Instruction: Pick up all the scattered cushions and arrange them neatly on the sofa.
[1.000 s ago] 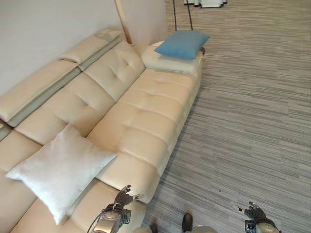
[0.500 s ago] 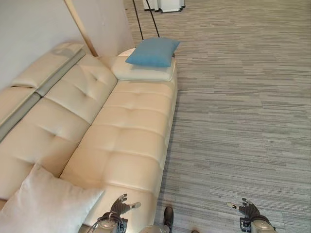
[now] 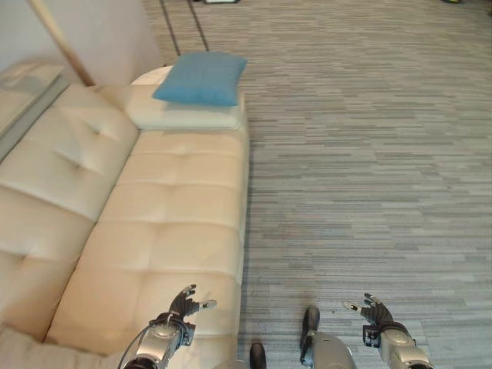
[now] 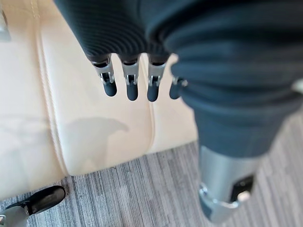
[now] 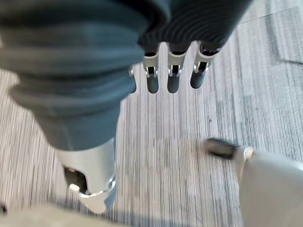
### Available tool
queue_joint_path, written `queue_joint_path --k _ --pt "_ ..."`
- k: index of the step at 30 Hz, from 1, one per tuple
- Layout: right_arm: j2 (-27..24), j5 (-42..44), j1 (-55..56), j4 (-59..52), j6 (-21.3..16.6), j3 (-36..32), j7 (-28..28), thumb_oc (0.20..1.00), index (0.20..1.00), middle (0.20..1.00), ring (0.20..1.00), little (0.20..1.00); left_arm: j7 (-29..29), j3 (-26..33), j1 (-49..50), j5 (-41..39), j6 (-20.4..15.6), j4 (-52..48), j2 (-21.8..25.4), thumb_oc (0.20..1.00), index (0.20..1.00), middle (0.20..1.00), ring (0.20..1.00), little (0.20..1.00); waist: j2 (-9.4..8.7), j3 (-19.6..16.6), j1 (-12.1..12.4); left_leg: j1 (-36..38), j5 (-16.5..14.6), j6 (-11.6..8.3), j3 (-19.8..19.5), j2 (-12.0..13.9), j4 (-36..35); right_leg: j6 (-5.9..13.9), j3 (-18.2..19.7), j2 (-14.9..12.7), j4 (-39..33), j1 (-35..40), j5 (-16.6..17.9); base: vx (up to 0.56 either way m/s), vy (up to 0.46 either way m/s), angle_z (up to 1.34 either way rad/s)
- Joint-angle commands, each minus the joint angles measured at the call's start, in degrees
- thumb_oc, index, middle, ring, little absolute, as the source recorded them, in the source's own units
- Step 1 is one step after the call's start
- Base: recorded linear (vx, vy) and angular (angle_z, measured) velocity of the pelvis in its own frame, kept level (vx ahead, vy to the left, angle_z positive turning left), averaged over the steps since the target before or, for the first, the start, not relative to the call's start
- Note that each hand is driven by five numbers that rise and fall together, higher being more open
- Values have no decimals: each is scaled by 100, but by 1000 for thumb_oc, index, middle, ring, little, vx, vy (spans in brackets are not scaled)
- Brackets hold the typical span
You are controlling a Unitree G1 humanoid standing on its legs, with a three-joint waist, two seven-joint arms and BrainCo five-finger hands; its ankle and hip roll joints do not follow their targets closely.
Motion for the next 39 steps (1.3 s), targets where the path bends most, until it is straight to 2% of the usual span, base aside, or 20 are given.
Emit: queue_joint_path --k 1,3,6,8,9,12,14,16,18,19,20,23,26,29,30,31,32,33,36,39 --pt "-143 -67 -53 36 -99 -143 -87 1000 1000 1000 1000 1000 -9 80 -57 234 -220 -386 -33 1000 1000 1000 1000 1000 99 -11 53 207 -422 -261 -120 96 -23 113 95 269 -46 424 224 476 -197 12" --pt "-168 -22 18 76 -109 -137 -43 1000 1000 1000 1000 1000 -22 22 -42 252 -211 -415 -129 1000 1000 1000 1000 1000 129 -181 -25 397 -522 -348 -164 245 256 -53 93 359 97 658 230 551 -252 15" --pt "-207 92 27 66 -147 -157 -59 1000 1000 1000 1000 1000 15 4 -36 189 -184 -495 -178 1000 1000 1000 1000 1000 172 -252 -46 259 -182 -559 -180 413 1080 -220 11 453 167 868 58 363 -230 29" --pt "-264 190 13 14 -158 -114 -36 1000 1000 1000 1000 1000 31 1 -61 103 -177 -501 -190 1000 1000 1000 1000 1000 138 -218 -21 -118 140 -667 -219 425 2025 -345 -30 505 60 1162 -66 308 -267 5" --pt "-326 263 -18 -38 -175 -55 -45 1000 1000 1000 1000 1000 115 18 -119 -68 -181 -429 -230 1000 1000 1000 1000 1000 33 -125 77 -662 386 -709 -303 400 3108 -523 -22 560 -29 1525 -268 313 -277 -7" --pt "-348 258 -38 -9 -155 -43 -28 1000 1000 1000 1000 1000 169 29 -129 -134 -190 -445 -242 1000 1000 1000 1000 1000 -16 -98 128 -848 293 -681 -346 345 3213 -556 -17 541 -12 1597 -350 202 -130 -5" --pt "-394 175 -108 91 -107 17 -74 1000 1000 1000 1000 1000 259 70 -116 -267 -165 -438 -284 1000 1000 1000 1000 1000 -140 -83 234 -1238 -120 -513 -334 200 2635 -528 -31 433 -3 1781 -458 287 -89 -6" --pt "-399 148 -127 106 -105 34 -88 1000 1000 1000 1000 1000 265 68 -77 -266 -154 -414 -310 1000 1000 1000 1000 1000 -180 -127 261 -1240 -254 -452 -354 138 1881 -494 -34 408 -13 1875 -544 292 -27 10" --pt "-411 112 -118 113 -97 49 -128 1000 1000 1000 1000 1000 275 35 -37 -264 -129 -396 -334 1000 1000 1000 1000 1000 -156 -194 261 -1308 134 -493 -451 163 911 -503 -96 441 -46 2033 -640 255 -4 5" --pt "-411 112 -118 113 -97 49 -128 1000 1000 1000 1000 1000 275 35 -37 -264 -129 -396 -334 1000 1000 1000 1000 1000 -157 -191 260 -1302 138 -493 -451 162 903 -503 -96 440 -46 2036 -641 296 16 -6" --pt "-419 76 -112 118 -110 66 -178 1000 1000 1000 1000 1000 293 -14 -35 -238 -103 -371 -355 1000 1000 1000 1000 1000 -87 -197 273 -1476 717 -610 -612 213 69 -542 -117 528 -46 2177 -742 317 36 -14" --pt "-417 21 -144 169 -96 78 -222 1000 1000 1000 1000 1000 311 -38 -44 -172 -78 -330 -351 1000 1000 1000 1000 1000 -44 -203 261 -1799 815 -778 -611 210 -40 -552 -90 559 -46 2396 -850 351 76 43" --pt "-354 -59 -63 153 -57 55 -182 1000 1000 1000 1000 1000 297 -3 24 -228 -85 -397 -311 1000 1000 1000 1000 1000 -88 -370 264 -1556 858 -626 -564 188 -40 -448 -20 474 -10 2656 -995 510 176 6" --pt "-286 -37 -40 229 -50 -13 -178 1000 1000 1000 1000 1000 314 -37 -52 -183 -59 -359 -266 1000 1000 1000 1000 1000 -180 -435 256 -1322 626 -302 -540 1 34 -291 68 123 1184 2404 -924 499 246 -11" --pt "-285 -37 -41 229 -50 -14 -178 1000 1000 1000 1000 1000 314 -38 -53 -183 -59 -358 -265 1000 1000 1000 1000 1000 -183 -441 269 -1333 620 -298 -526 -1 42 -287 85 113 1224 2374 -943 225 175 -8" --pt "-258 -8 -70 235 -54 -22 -170 1000 1000 1000 1000 1000 329 -46 -73 -173 -52 -397 -238 1000 1000 1000 1000 1000 -210 -402 257 -1258 492 -187 -486 -42 101 -204 203 1 1986 2069 -701 307 285 -4" --pt "-251 7 -118 194 -62 -17 -176 1000 1000 1000 1000 1000 390 -23 -146 -263 -36 -471 -173 1000 1000 1000 1000 1000 -207 -247 210 -1002 336 2 -462 -102 105 -88 338 -240 3285 1401 -29 464 412 -17" --pt "-255 29 -111 172 -63 -40 -185 1000 1000 1000 1000 1000 399 -44 -167 -290 -38 -521 -155 1000 1000 1000 1000 1000 -168 -107 149 -803 256 123 -430 -137 82 -66 445 -392 4034 1063 287 431 339 -3" --pt "-241 33 -78 201 -56 -61 -198 1000 1000 1000 1000 1000 394 -76 -205 -281 -32 -547 -138 1000 1000 1000 1000 1000 -124 -9 82 -593 169 173 -495 -122 38 -160 611 -286 4400 691 131 241 116 35" --pt "-230 5 1 202 -45 -82 -196 1000 1000 1000 1000 1000 374 -57 -192 -302 -41 -583 -127 1000 1000 1000 1000 1000 -30 56 100 -339 51 169 -403 -59 -18 -215 227 -428 4131 379 -57 246 64 25"
